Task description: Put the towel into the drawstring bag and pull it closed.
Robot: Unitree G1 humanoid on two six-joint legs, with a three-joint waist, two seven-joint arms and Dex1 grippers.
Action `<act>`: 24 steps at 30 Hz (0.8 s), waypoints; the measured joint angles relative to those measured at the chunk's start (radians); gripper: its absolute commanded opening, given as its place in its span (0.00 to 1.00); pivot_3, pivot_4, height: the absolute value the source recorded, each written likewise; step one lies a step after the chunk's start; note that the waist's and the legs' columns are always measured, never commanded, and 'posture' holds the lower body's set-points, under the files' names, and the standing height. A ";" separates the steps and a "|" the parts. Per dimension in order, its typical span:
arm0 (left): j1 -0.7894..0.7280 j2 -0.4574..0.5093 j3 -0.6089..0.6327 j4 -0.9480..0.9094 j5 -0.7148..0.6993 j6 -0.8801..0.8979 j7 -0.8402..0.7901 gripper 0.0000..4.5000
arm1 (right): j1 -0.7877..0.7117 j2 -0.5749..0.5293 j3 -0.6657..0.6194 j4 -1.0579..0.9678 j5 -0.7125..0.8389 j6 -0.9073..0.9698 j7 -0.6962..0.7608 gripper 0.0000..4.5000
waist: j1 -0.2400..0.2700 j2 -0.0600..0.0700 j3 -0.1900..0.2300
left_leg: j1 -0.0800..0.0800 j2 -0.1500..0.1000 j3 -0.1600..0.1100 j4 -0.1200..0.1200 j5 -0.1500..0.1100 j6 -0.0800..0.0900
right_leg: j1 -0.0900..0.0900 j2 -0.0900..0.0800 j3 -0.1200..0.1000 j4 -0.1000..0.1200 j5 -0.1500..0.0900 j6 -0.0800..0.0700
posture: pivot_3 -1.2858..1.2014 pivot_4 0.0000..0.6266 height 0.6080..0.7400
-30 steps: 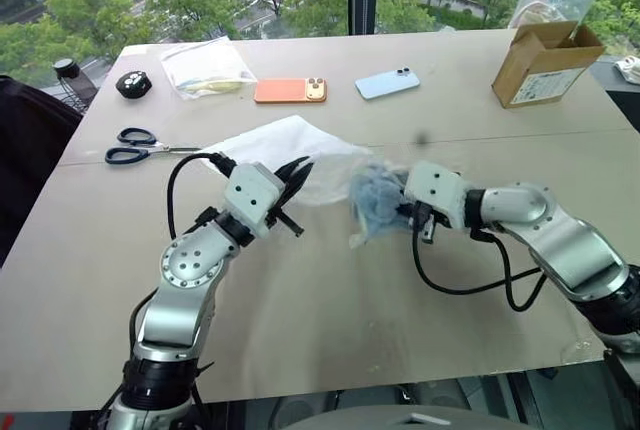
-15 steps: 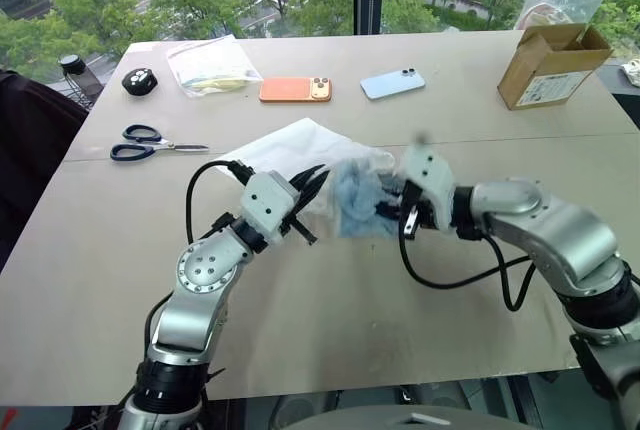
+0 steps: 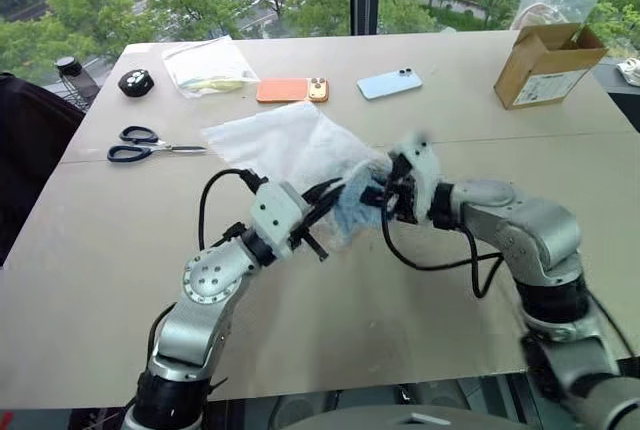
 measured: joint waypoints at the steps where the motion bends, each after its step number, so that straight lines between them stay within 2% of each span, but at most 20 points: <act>1: -0.001 0.003 0.000 0.000 0.000 -0.001 -0.005 0.00 | -0.012 0.061 -0.076 0.024 0.021 0.059 -0.039 0.01 | -0.001 0.000 0.000 | 0.000 0.000 0.000 0.000 0.000 0.000 | 0.000 0.000 0.000 0.000 0.000 0.000 | 0.52 0.24 0.95; 3: -0.012 0.002 -0.003 0.001 -0.003 0.000 -0.011 0.00 | -0.044 0.165 -0.204 0.062 0.052 0.150 -0.101 0.01 | -0.004 0.000 0.000 | 0.001 0.000 0.001 0.000 0.000 0.000 | 0.000 0.000 -0.001 0.001 0.001 0.000 | 0.52 0.24 0.95; 4: -0.027 -0.002 -0.003 0.003 -0.007 0.001 -0.015 0.00 | -0.076 0.259 -0.314 0.098 0.073 0.201 -0.142 0.01 | -0.005 0.001 0.000 | 0.001 0.000 0.001 0.000 0.000 0.000 | 0.000 0.001 -0.001 0.001 0.001 0.000 | 0.52 0.24 0.95; 5: -0.049 -0.009 -0.010 0.007 -0.015 0.006 -0.018 0.00 | -0.096 0.287 -0.386 0.127 0.097 0.238 -0.174 0.01 | -0.006 0.002 0.000 | 0.001 0.000 0.001 0.000 0.000 0.000 | 0.000 0.001 0.000 0.002 0.001 0.000 | 0.52 0.24 0.95; 9: -0.067 -0.018 -0.018 0.020 -0.040 0.024 -0.028 0.00 | -0.167 0.290 -0.755 0.284 0.196 0.331 -0.355 0.01 | -0.003 0.002 -0.001 | 0.001 -0.002 0.002 0.000 0.000 0.000 | 0.000 0.000 0.000 0.002 0.001 0.000 | 0.52 0.24 0.95; 10: -0.070 -0.020 -0.021 0.025 -0.042 0.028 -0.029 0.00 | -0.176 0.290 -0.788 0.304 0.210 0.331 -0.378 0.01 | -0.006 0.002 -0.001 | 0.001 -0.002 0.002 0.000 0.000 0.000 | 0.000 0.000 0.001 0.002 0.001 0.000 | 0.52 0.24 0.95; 11: -0.086 -0.032 -0.032 0.041 -0.046 0.039 -0.030 0.00 | -0.214 0.290 -0.907 0.377 0.286 0.329 -0.485 0.01 | -0.014 0.003 -0.001 | 0.001 -0.002 0.004 -0.001 0.000 0.000 | -0.003 0.000 0.003 0.005 0.001 0.000 | 0.52 0.24 0.95; 13: -0.105 -0.047 -0.040 0.049 -0.057 0.048 -0.030 0.00 | -0.253 0.290 -0.985 0.451 0.412 0.303 -0.642 0.01 | -0.025 0.003 -0.001 | 0.001 -0.001 0.005 -0.001 0.001 -0.001 | -0.005 0.000 0.004 0.009 0.001 0.000 | 0.52 0.24 0.95; 15: -0.125 -0.063 -0.042 0.053 -0.073 0.059 -0.030 0.00 | -0.269 0.291 -0.999 0.507 0.576 0.233 -0.814 0.01 | -0.037 0.003 -0.001 | 0.001 0.000 0.006 -0.002 0.001 -0.001 | -0.007 0.000 0.005 0.012 0.000 0.000 | 0.52 0.24 0.95; 17: -0.131 -0.076 -0.042 0.061 -0.087 0.078 -0.029 0.00 | -0.269 0.291 -0.919 0.532 0.777 0.115 -1.032 0.01 | -0.050 0.003 -0.001 | 0.001 0.000 0.009 -0.002 0.001 -0.001 | -0.009 0.000 0.008 0.014 0.000 0.000 | 0.52 0.24 0.95; 21: -0.133 -0.081 -0.041 0.075 -0.092 0.084 -0.029 0.00 | -0.266 0.291 -0.773 0.502 0.871 0.023 -1.135 0.01 | -0.063 0.004 -0.001 | 0.001 0.000 0.011 -0.001 0.002 -0.001 | -0.009 0.000 0.009 0.014 0.000 0.000 | 0.52 0.24 0.95; 22: -0.139 -0.094 -0.040 0.089 -0.100 0.088 -0.027 0.00 | -0.258 0.290 -0.633 0.434 0.854 0.009 -1.117 0.25 | -0.063 0.004 -0.001 | 0.001 0.000 0.012 0.000 0.002 -0.001 | -0.009 0.001 0.010 0.014 0.001 0.000 | 0.52 0.24 0.95; 23: -0.146 -0.099 -0.041 0.097 -0.101 0.089 -0.025 0.00 | -0.257 0.290 -0.586 0.414 0.838 0.017 -1.098 0.28 | -0.064 0.004 -0.001 | 0.001 0.000 0.012 0.000 0.002 -0.001 | -0.010 0.001 0.010 0.014 0.001 0.000 | 0.52 0.24 0.95; 24: -0.160 -0.112 -0.040 0.107 -0.103 0.091 -0.021 0.00 | -0.242 0.285 -0.507 0.378 0.805 0.024 -1.051 0.37 | -0.063 0.003 -0.002 | 0.001 0.001 0.012 0.000 0.002 -0.001 | -0.009 0.001 0.009 0.014 0.001 0.000 | 0.52 0.24 0.95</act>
